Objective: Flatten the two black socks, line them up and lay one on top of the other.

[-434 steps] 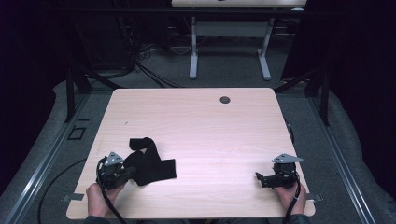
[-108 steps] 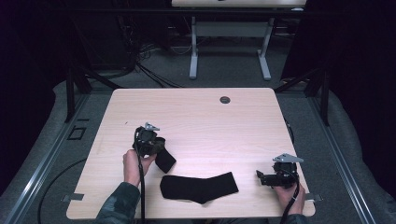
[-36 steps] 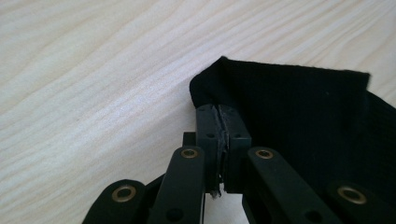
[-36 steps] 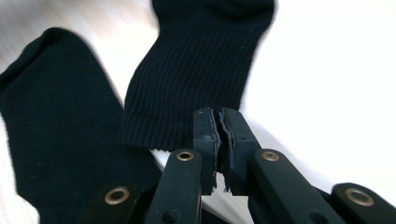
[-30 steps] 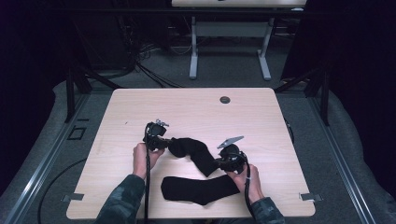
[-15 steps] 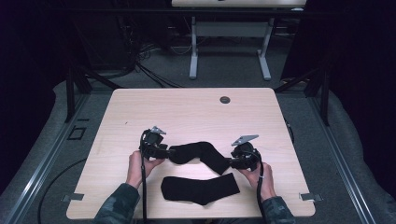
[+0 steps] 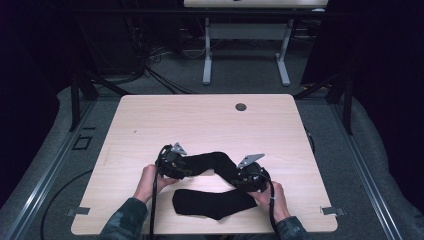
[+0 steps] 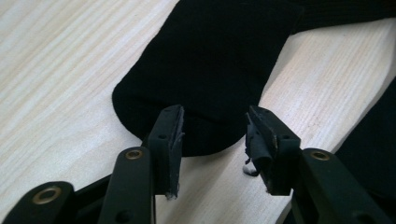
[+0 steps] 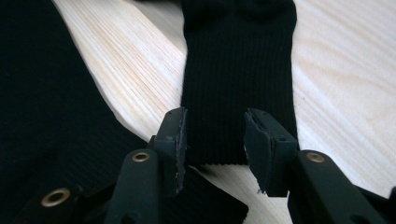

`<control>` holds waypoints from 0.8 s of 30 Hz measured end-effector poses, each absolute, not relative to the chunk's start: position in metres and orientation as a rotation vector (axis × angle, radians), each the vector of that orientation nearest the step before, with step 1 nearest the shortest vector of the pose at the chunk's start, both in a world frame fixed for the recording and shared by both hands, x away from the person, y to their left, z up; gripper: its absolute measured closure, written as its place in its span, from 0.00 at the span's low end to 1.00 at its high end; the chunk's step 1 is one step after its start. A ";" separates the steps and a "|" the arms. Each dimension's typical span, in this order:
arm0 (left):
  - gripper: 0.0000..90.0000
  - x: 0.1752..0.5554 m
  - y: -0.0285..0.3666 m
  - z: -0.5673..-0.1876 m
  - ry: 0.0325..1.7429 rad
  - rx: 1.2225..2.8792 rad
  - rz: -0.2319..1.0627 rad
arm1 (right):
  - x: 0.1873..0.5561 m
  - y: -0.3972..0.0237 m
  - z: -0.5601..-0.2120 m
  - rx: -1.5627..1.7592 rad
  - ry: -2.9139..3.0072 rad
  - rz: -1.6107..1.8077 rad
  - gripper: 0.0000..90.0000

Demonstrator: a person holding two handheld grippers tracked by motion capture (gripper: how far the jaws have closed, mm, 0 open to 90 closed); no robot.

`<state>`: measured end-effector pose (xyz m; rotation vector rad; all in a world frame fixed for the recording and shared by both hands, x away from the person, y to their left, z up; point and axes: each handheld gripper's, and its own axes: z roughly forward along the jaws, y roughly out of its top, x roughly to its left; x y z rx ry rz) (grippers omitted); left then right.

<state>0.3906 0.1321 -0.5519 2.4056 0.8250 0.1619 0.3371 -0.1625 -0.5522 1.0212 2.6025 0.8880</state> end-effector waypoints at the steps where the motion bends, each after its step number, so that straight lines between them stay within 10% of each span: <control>1: 0.63 0.390 0.132 -0.552 0.816 2.411 0.162 | 0.335 -0.162 -0.551 1.009 2.602 0.898 0.65; 24: 0.86 0.380 0.133 -0.563 0.760 2.462 0.279 | 0.336 -0.160 -0.565 0.981 2.579 0.795 0.82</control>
